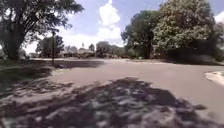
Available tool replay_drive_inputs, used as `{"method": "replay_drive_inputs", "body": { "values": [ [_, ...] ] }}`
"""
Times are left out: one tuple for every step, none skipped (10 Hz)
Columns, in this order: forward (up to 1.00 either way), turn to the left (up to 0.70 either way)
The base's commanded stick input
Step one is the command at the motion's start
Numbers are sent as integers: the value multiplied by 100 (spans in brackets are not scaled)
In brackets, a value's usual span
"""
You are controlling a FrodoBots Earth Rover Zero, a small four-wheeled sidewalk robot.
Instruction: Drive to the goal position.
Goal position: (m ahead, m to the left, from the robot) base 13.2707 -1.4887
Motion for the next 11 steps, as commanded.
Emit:
{"method": "replay_drive_inputs", "body": {
  "values": [
    [70, 0],
    [70, 0],
    [70, 0],
    [70, 0],
    [70, 0],
    [70, 0],
    [70, 0],
    [70, 0],
    [70, -35],
    [70, -35],
    [70, -35]
  ]
}}
